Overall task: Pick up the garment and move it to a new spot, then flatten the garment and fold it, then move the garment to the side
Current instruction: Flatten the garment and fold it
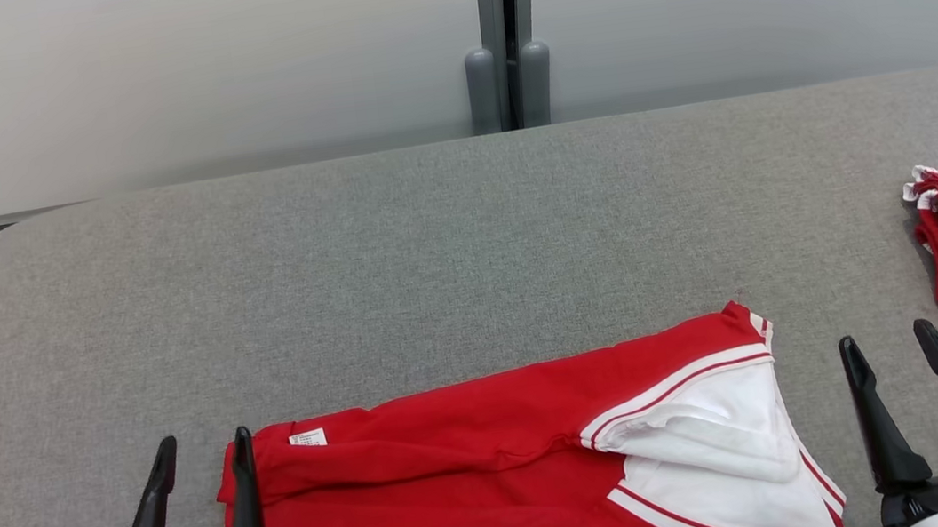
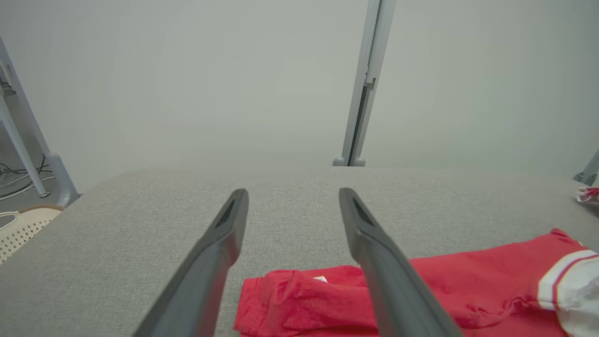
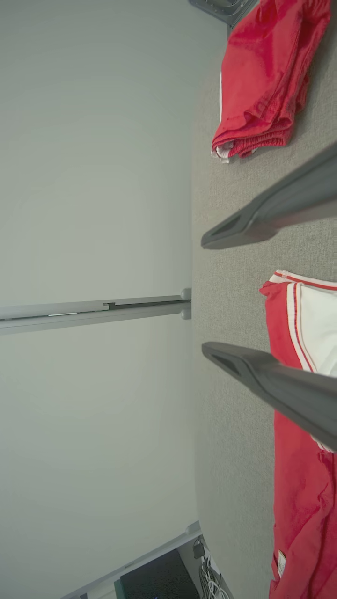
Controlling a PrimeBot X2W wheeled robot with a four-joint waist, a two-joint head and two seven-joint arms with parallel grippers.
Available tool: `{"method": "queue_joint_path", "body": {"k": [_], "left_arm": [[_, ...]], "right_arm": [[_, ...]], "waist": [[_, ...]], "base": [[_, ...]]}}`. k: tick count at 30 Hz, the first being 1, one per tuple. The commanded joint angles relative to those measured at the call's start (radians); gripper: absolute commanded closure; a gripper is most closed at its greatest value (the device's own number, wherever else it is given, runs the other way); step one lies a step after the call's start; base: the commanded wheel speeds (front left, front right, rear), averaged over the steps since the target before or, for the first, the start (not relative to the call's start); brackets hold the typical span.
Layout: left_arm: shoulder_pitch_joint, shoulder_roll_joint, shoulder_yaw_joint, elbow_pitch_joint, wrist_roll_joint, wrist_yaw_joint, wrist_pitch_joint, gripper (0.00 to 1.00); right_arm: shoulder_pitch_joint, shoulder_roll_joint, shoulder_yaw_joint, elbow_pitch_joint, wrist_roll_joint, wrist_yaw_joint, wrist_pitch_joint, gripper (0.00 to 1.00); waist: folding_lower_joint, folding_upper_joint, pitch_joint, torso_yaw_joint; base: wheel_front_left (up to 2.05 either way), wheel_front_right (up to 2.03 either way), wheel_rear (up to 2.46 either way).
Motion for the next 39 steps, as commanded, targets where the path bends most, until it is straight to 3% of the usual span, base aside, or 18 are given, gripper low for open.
{"method": "queue_joint_path", "body": {"k": [1, 20, 25, 39], "left_arm": [[0.013, 0.0, -0.001, 0.008, 0.011, 0.001, -0.004, 0.0], [0.017, 0.005, -0.009, 0.03, 0.024, 0.008, -0.004, 0.0], [-0.018, -0.001, -0.017, 0.024, 0.026, 0.002, 0.002, 0.0], [-0.112, -0.023, -0.031, 0.034, 0.038, -0.025, -0.001, 0.0]], "right_arm": [[0.012, 0.003, 0.0, -0.001, -0.001, 0.0, 0.005, 0.0], [0.01, -0.009, -0.015, 0.084, 0.037, 0.0, 0.003, 0.0], [-0.006, -0.007, -0.024, 0.178, 0.042, 0.0, 0.013, 0.0], [-0.147, 0.007, 0.056, 0.609, 0.091, 0.0, 0.012, 0.0]], "waist": [[0.0, 0.0, -0.011, 0.002], [0.0, 0.0, -0.013, 0.019], [0.0, 0.0, 0.021, 0.039], [0.0, 0.0, 0.112, 0.096]], "base": [[0.0, 0.0, 0.0], [0.0, 0.0, 0.0], [0.0, 0.0, 0.0], [0.0, 0.0, 0.0]]}}
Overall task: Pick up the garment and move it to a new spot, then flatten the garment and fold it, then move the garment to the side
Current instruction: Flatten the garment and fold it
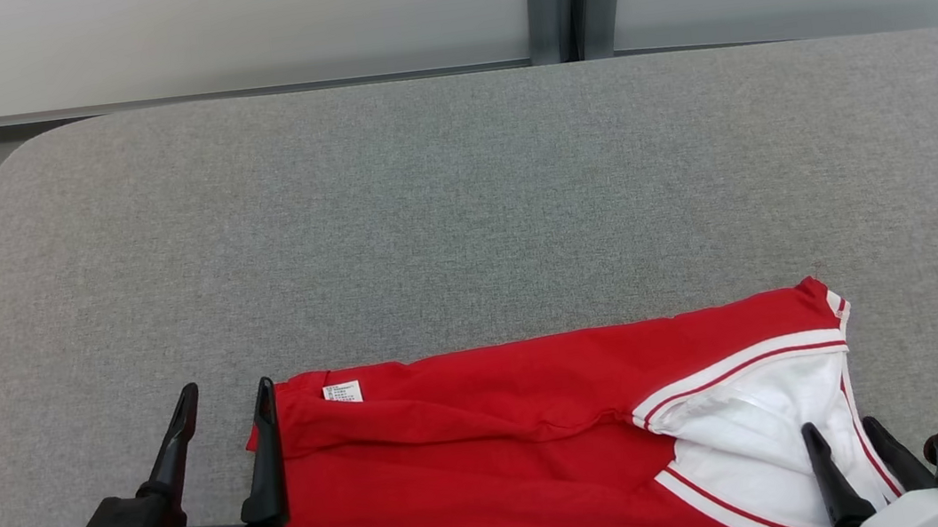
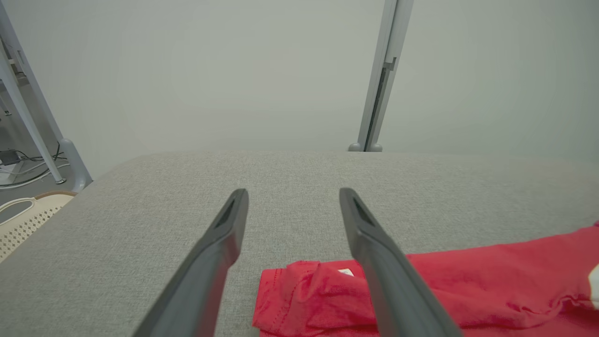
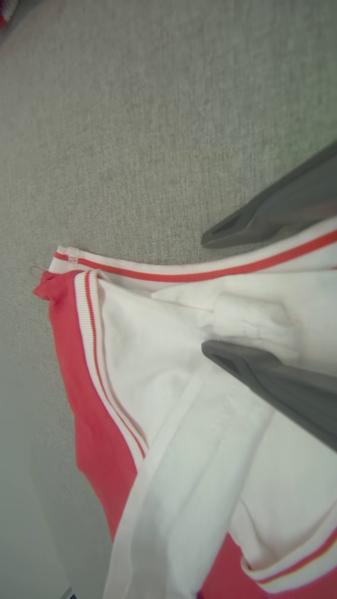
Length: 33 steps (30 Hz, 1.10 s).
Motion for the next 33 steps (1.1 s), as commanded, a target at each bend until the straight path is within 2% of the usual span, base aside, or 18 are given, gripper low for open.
{"method": "queue_joint_path", "body": {"k": [1, 2, 3, 4, 5, 11, 20, 24, 31, 33], "left_arm": [[-0.02, 0.004, 0.004, 0.002, 0.008, -0.004, -0.006, 0.0], [-0.018, 0.004, 0.004, 0.002, 0.01, -0.003, -0.006, 0.0], [-0.017, 0.003, 0.002, -0.001, 0.011, -0.003, -0.007, 0.0], [-0.017, 0.003, 0.002, -0.003, 0.012, -0.002, -0.007, 0.0], [-0.017, 0.003, 0.001, -0.005, 0.012, -0.002, -0.007, 0.0], [-0.012, 0.008, 0.004, -0.021, 0.015, 0.005, -0.007, 0.0], [-0.006, 0.006, 0.0, -0.027, 0.007, 0.01, -0.006, 0.0], [-0.002, 0.004, 0.001, -0.027, 0.003, 0.011, -0.006, 0.0], [0.001, 0.006, 0.001, -0.025, 0.002, 0.012, -0.007, 0.0], [0.004, 0.007, 0.0, -0.023, 0.0, 0.012, -0.006, 0.0]], "right_arm": [[0.006, 0.003, 0.017, 0.033, 0.008, 0.0, 0.023, 0.0], [0.004, 0.007, 0.031, 0.046, 0.013, 0.0, 0.028, 0.13], [0.006, 0.008, 0.046, 0.058, 0.015, 0.0, 0.044, 0.49], [0.009, 0.01, 0.057, 0.064, 0.02, 0.001, 0.049, 0.69], [0.012, 0.01, 0.065, 0.064, 0.026, 0.001, 0.051, 1.0], [-0.003, -0.019, 0.05, -0.001, 0.038, -0.001, 0.026, 1.0], [0.041, -0.099, -0.125, -0.109, 0.025, -0.001, 0.029, 1.0], [0.063, -0.114, -0.185, -0.148, 0.02, -0.001, 0.037, 1.0], [0.053, -0.108, -0.172, -0.276, -0.012, -0.001, 0.068, 1.0], [0.041, -0.099, -0.143, -0.354, -0.032, -0.001, 0.095, 1.0]], "waist": [[0.0, 0.0, 0.003, 0.002], [0.0, 0.0, 0.004, 0.002], [0.0, 0.0, 0.005, 0.002], [0.0, 0.0, 0.006, 0.001], [0.0, 0.0, 0.007, 0.001], [0.0, 0.0, 0.011, -0.008], [0.0, 0.0, 0.009, -0.022], [0.0, 0.0, 0.002, -0.03], [0.0, 0.0, -0.012, -0.046], [0.0, 0.0, -0.022, -0.05]], "base": [[0.0, 0.0, 0.0], [0.0, 0.0, 0.0], [0.0, 0.0, 0.0], [0.0, 0.0, 0.0], [0.0, 0.0, 0.0], [0.0, 0.0, 0.0], [0.0, 0.0, 0.0], [0.0, 0.0, 0.0], [0.0, 0.0, 0.0], [0.0, 0.0, 0.0]]}}
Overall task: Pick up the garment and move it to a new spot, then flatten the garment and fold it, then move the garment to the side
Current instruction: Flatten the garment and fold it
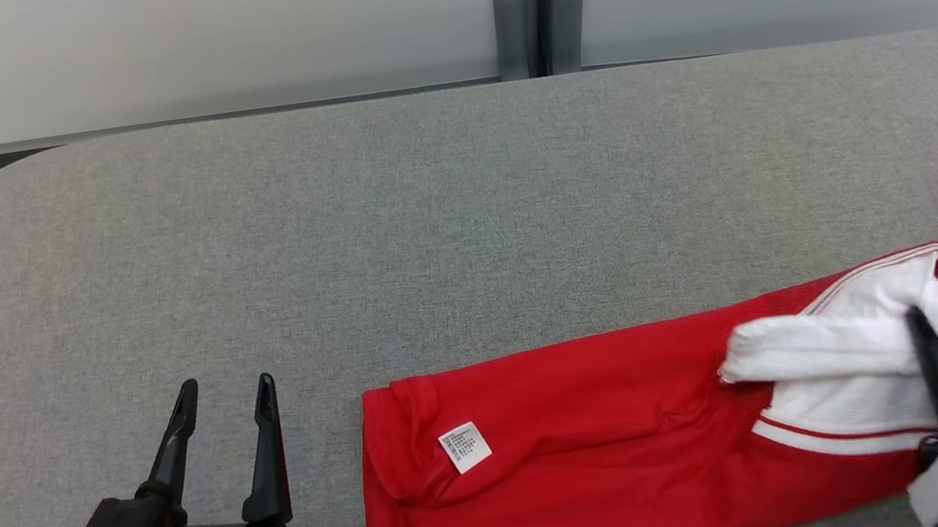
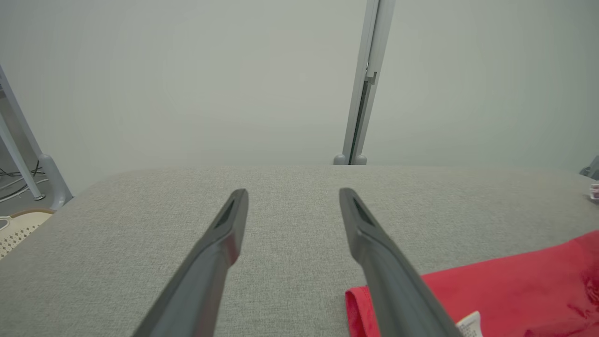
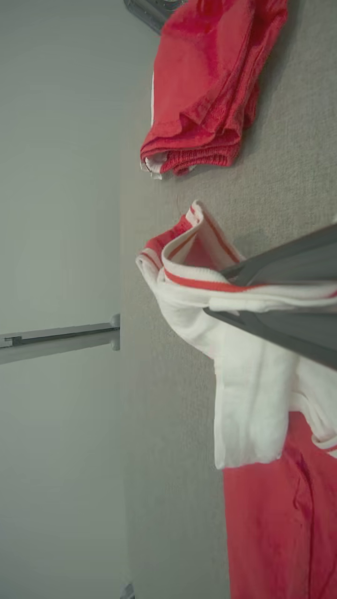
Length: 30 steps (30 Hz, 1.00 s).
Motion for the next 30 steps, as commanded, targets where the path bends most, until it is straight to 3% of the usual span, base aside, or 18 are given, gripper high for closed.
{"method": "queue_joint_path", "body": {"k": [1, 5, 9, 16, 23, 24, 25, 26, 27, 30], "left_arm": [[0.007, 0.005, 0.0, 0.001, -0.002, 0.001, -0.003, 0.0], [0.007, 0.004, -0.004, 0.001, -0.006, 0.001, -0.001, 0.0], [0.003, 0.001, -0.011, 0.003, -0.009, -0.001, 0.001, 0.0], [-0.013, -0.007, -0.029, 0.007, -0.009, -0.008, 0.007, 0.0], [-0.025, -0.011, -0.033, 0.013, -0.013, -0.016, 0.005, 0.0], [-0.027, -0.012, -0.034, 0.014, -0.013, -0.018, 0.005, 0.0], [-0.029, -0.014, -0.036, 0.017, -0.013, -0.018, 0.004, 0.0], [-0.033, -0.015, -0.036, 0.019, -0.013, -0.018, 0.004, 0.0], [-0.037, -0.015, -0.035, 0.021, -0.014, -0.018, 0.003, 0.0], [-0.033, -0.016, -0.031, 0.027, -0.015, -0.018, 0.002, 0.0]], "right_arm": [[-0.019, 0.011, 0.023, -0.054, -0.01, -0.002, 0.02, 1.0], [-0.048, 0.035, 0.145, -0.189, -0.021, -0.002, 0.108, 1.0], [-0.096, 0.065, 0.331, -0.21, 0.011, -0.001, 0.146, 1.0], [-0.195, 0.139, 0.65, -0.008, 0.141, -0.001, 0.107, 1.0], [-0.291, 0.158, 0.791, 0.201, 0.236, -0.001, 0.035, 1.0], [-0.304, 0.158, 0.802, 0.227, 0.248, -0.001, 0.023, 0.96], [-0.318, 0.158, 0.815, 0.249, 0.258, -0.001, 0.007, 0.63], [-0.337, 0.159, 0.827, 0.266, 0.255, -0.001, -0.006, 0.18], [-0.353, 0.159, 0.844, 0.278, 0.25, -0.001, -0.02, 0.0], [-0.386, 0.158, 0.879, 0.276, 0.254, -0.001, -0.079, 0.0]], "waist": [[0.0, 0.0, -0.011, -0.005], [0.0, 0.0, -0.031, -0.006], [0.0, 0.0, -0.043, 0.002], [0.0, 0.0, -0.034, 0.046], [0.0, 0.0, -0.011, 0.067], [0.0, 0.0, -0.009, 0.069], [0.0, 0.0, -0.006, 0.071], [0.0, 0.0, -0.002, 0.073], [0.0, 0.0, 0.0, 0.074], [0.0, 0.0, 0.002, 0.07]], "base": [[0.0, 0.0, 0.0], [0.0, 0.0, 0.0], [0.0, 0.0, 0.0], [0.0, 0.0, 0.0], [0.0, 0.0, 0.0], [0.0, 0.0, 0.0], [0.0, 0.0, 0.0], [0.0, 0.0, 0.0], [0.0, 0.0, 0.0], [0.0, 0.0, 0.0]]}}
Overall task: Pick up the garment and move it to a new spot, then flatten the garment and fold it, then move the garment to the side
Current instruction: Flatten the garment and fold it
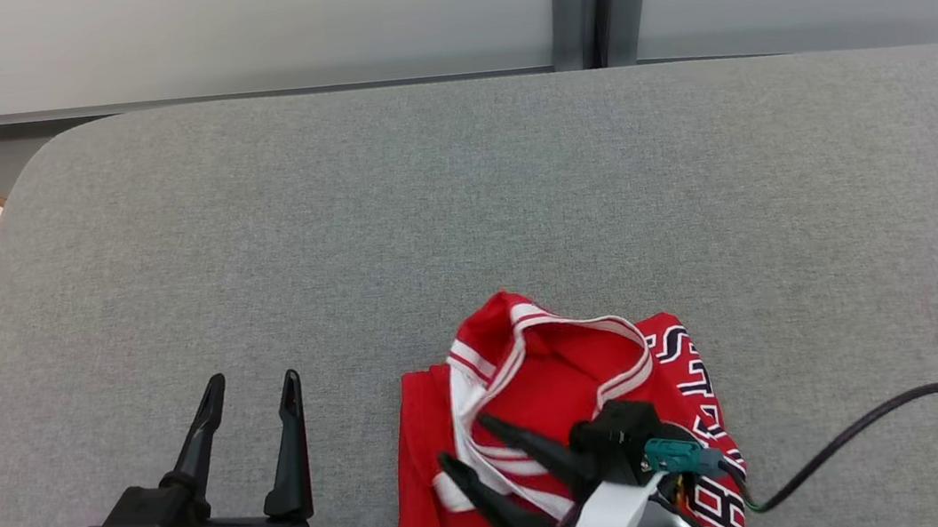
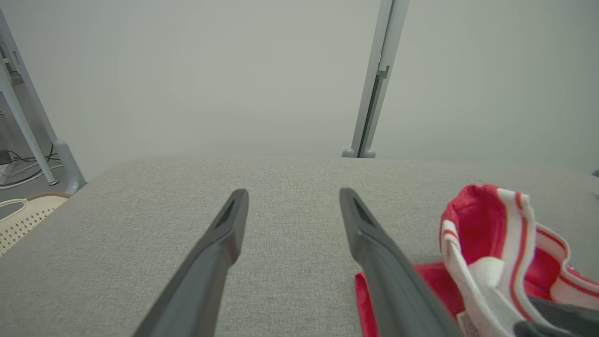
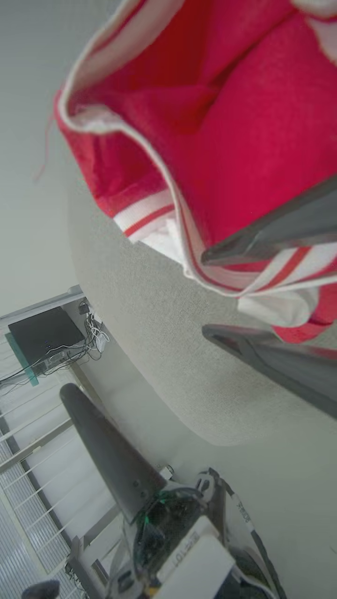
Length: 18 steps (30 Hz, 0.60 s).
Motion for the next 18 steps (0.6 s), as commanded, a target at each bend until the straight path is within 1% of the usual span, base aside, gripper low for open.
{"method": "queue_joint_path", "body": {"k": [1, 5, 8, 10, 11, 14, 18], "left_arm": [[-0.009, 0.001, 0.004, 0.004, -0.005, 0.0, -0.004, 0.0], [0.003, 0.006, 0.012, 0.004, -0.002, 0.004, -0.006, 0.0], [0.006, 0.011, 0.014, 0.003, 0.001, 0.006, -0.007, 0.0], [0.008, 0.014, 0.016, 0.004, 0.001, 0.008, -0.007, 0.0], [0.008, 0.014, 0.016, 0.004, 0.001, 0.008, -0.007, 0.0], [0.011, 0.018, 0.02, 0.004, 0.0, 0.015, -0.007, 0.0], [0.029, 0.027, 0.025, 0.002, 0.0, 0.021, -0.008, 0.0]], "right_arm": [[-0.022, -0.002, 0.014, -0.014, 0.002, 0.0, -0.033, 0.0], [-0.051, -0.002, 0.005, -0.09, 0.008, 0.0, -0.122, 0.0], [-0.049, -0.003, -0.049, -0.143, -0.009, 0.0, -0.16, 0.0], [-0.033, -0.003, -0.114, -0.171, -0.044, 0.0, -0.172, 0.0], [-0.033, -0.003, -0.114, -0.171, -0.044, 0.0, -0.172, 0.0], [0.012, -0.013, -0.237, -0.214, -0.099, 0.0, -0.172, 0.0], [0.1, -0.048, -0.424, -0.268, -0.174, 0.0, -0.138, 0.0]], "waist": [[0.0, -0.0001, 0.001, -0.004], [0.0, -0.0001, -0.001, -0.019], [0.0, -0.0001, -0.003, -0.033], [0.0, -0.0001, -0.006, -0.042], [0.0, -0.0001, -0.006, -0.042], [0.0, -0.0001, -0.012, -0.054], [0.0, -0.0001, -0.027, -0.07]], "base": [[0.0, 0.0, 0.0], [0.0, 0.0, 0.0], [0.0, 0.0, 0.0], [0.0, 0.0, 0.0], [0.0, 0.0, 0.0], [0.0, 0.0, 0.0], [0.0, 0.0, 0.0]]}}
